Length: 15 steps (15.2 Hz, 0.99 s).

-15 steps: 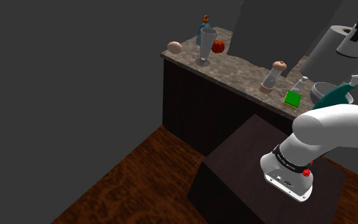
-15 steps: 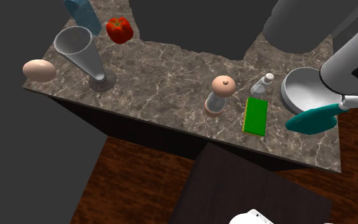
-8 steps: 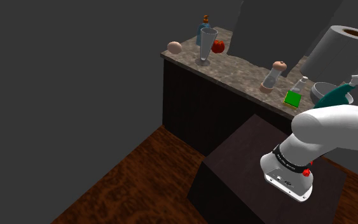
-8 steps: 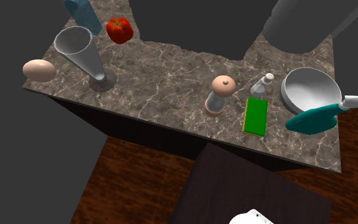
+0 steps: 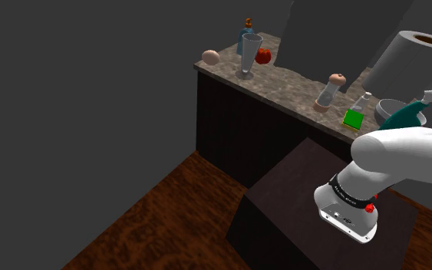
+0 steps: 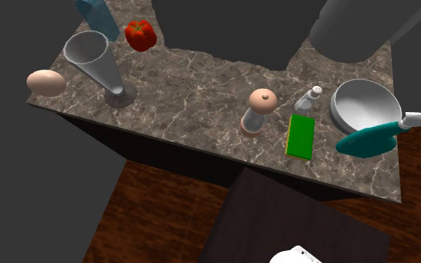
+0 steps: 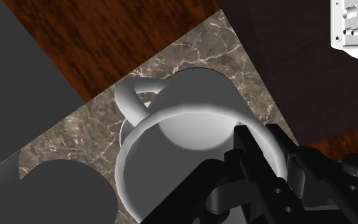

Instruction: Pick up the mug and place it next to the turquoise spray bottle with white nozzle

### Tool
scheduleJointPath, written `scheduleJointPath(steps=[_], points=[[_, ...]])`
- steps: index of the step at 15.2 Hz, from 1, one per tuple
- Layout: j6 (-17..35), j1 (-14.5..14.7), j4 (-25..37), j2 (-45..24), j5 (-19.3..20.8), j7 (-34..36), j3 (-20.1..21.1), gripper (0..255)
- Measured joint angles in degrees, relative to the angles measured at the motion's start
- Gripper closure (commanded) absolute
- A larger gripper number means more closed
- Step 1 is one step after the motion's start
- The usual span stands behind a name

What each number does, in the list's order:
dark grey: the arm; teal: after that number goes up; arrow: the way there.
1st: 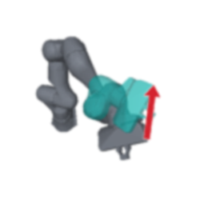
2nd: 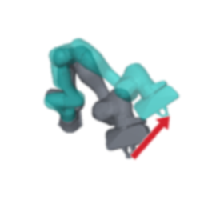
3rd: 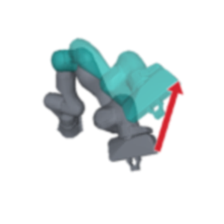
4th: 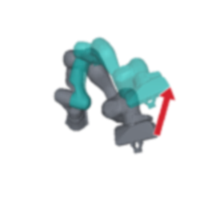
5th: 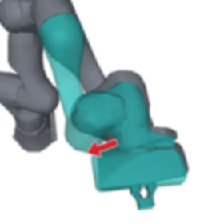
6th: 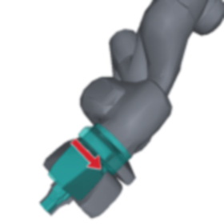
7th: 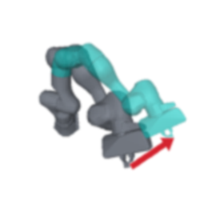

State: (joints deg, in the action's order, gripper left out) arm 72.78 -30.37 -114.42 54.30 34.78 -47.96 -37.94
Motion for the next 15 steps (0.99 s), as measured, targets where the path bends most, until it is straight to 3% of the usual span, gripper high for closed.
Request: scheduleJointPath(steps=[3, 15], points=[[-0.50, -0.54, 1.20, 0.96, 2.26, -3.30, -2.25, 255], [5.16, -2.57, -8.68, 5.83, 5.71, -2.26, -5.35, 255]])
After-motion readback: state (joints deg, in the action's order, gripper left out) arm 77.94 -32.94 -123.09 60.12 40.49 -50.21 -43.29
